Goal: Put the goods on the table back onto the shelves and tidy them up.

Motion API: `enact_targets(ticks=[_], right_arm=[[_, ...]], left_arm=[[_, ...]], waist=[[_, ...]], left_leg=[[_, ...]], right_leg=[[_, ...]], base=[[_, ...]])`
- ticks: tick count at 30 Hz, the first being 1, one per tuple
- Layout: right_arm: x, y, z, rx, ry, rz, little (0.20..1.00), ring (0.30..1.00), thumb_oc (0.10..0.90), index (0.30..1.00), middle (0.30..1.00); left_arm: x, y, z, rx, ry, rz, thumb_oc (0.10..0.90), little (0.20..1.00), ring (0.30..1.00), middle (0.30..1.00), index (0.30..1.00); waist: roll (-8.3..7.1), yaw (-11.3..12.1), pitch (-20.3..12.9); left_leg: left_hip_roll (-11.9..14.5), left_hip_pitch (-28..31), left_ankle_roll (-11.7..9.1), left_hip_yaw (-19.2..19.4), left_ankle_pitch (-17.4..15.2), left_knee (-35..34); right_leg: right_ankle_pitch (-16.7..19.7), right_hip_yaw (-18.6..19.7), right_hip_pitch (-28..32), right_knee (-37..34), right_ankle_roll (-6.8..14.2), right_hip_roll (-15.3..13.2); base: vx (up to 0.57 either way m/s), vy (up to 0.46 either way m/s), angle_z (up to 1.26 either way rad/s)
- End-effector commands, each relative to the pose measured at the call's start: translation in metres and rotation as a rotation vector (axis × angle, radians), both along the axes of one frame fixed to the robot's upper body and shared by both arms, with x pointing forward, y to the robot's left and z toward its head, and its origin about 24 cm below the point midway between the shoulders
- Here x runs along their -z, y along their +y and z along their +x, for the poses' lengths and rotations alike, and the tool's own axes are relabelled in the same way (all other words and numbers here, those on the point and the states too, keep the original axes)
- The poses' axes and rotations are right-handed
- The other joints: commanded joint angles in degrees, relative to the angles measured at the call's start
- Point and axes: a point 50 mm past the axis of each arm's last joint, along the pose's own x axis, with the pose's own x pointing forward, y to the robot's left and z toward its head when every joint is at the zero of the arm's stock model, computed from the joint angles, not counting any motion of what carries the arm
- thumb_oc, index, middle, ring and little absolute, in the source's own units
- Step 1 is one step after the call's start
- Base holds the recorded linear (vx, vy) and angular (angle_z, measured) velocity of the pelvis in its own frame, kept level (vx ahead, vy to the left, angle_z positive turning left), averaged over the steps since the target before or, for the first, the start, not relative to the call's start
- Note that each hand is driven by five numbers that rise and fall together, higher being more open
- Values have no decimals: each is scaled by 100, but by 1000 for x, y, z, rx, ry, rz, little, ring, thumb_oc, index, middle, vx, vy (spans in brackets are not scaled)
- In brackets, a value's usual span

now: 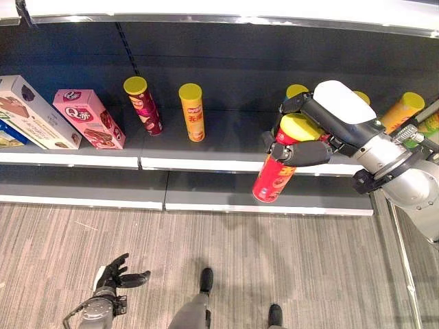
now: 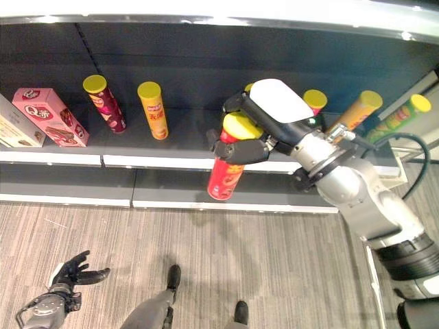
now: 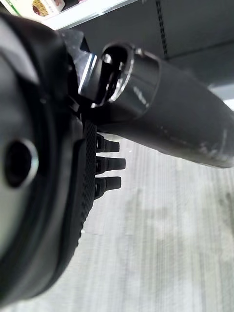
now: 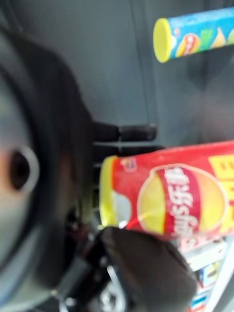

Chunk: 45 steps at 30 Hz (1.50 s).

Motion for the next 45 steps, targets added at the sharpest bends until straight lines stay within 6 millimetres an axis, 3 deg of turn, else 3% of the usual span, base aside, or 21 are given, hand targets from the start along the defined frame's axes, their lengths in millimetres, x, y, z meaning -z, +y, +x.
enact_targets(ticks=[1, 3, 12, 21, 25, 30, 32, 37, 45], right_arm=[[-48, 16, -12, -117, -233, 116, 300, 300, 400, 300, 300], [-45, 18, -16, -108, -237, 53, 300, 300, 400, 300, 300], [-40, 39, -17, -208, -221, 96, 300, 300, 400, 300, 300], [-48, 45, -6, -164, -330, 87, 300, 300, 400, 300, 300], [-53, 37, 2, -76, -416, 97, 300, 300, 400, 300, 300], [-65, 13, 10, 93, -571, 130, 300, 300, 400, 300, 300], [-70, -10, 11, 231, -663, 112, 300, 300, 400, 300, 300], [-71, -33, 9, 364, -768, 148, 300, 300, 400, 300, 300], [-81, -51, 15, 500, -876, 155, 300, 300, 400, 300, 300]], left_arm=[[2, 8, -18, -5, 28, 33, 800, 900, 900, 900, 900], [5, 0, -16, 14, 33, 9, 800, 900, 900, 900, 900], [16, -23, -19, 5, 21, -52, 800, 900, 900, 900, 900], [19, -29, -22, -8, 19, -65, 800, 900, 900, 900, 900], [20, -29, -23, -21, 23, -53, 800, 900, 900, 900, 900], [16, -31, -15, -23, -17, -45, 800, 900, 900, 900, 900], [13, -35, -9, -4, -41, -43, 800, 900, 900, 900, 900], [11, -43, -2, 25, -66, -45, 800, 900, 900, 900, 900], [6, -49, 11, 48, -101, -27, 800, 900, 900, 900, 900]], waist=[[-227, -85, -377], [-273, -139, -167], [-338, 29, -176], [-306, 260, -76], [-258, 388, 39], [-135, 530, 219], [-62, 571, 294], [34, 609, 370], [95, 685, 484]], left_leg=[[378, -145, -632, 25, -702, 370], [121, 96, -527, -177, -843, 532], [237, 89, -605, -344, -735, 316], [269, -112, -634, -549, -633, 220], [244, -270, -643, -661, -582, 211], [175, -558, -658, -837, -502, 219], [144, -707, -674, -882, -486, 219], [74, -883, -683, -953, -452, 209], [22, -1084, -701, -992, -393, 150]], right_leg=[[25, -58, -600, -132, -218, 538], [-68, 152, -526, -316, -195, 732], [-32, -31, -388, -434, -261, 768], [-158, -249, -420, -420, -298, 745], [-185, -344, -489, -393, -302, 719], [-200, -510, -692, -325, -303, 674], [-210, -612, -775, -305, -304, 645], [-215, -753, -827, -338, -281, 592], [-178, -792, -965, -415, -242, 543]], base=[[168, 56, -28], [200, 57, -11], [41, -60, 31], [3, -44, 17], [-25, -24, 17], [-23, -16, 25], [12, -23, 27], [10, -1, 31], [2, 12, 9]])
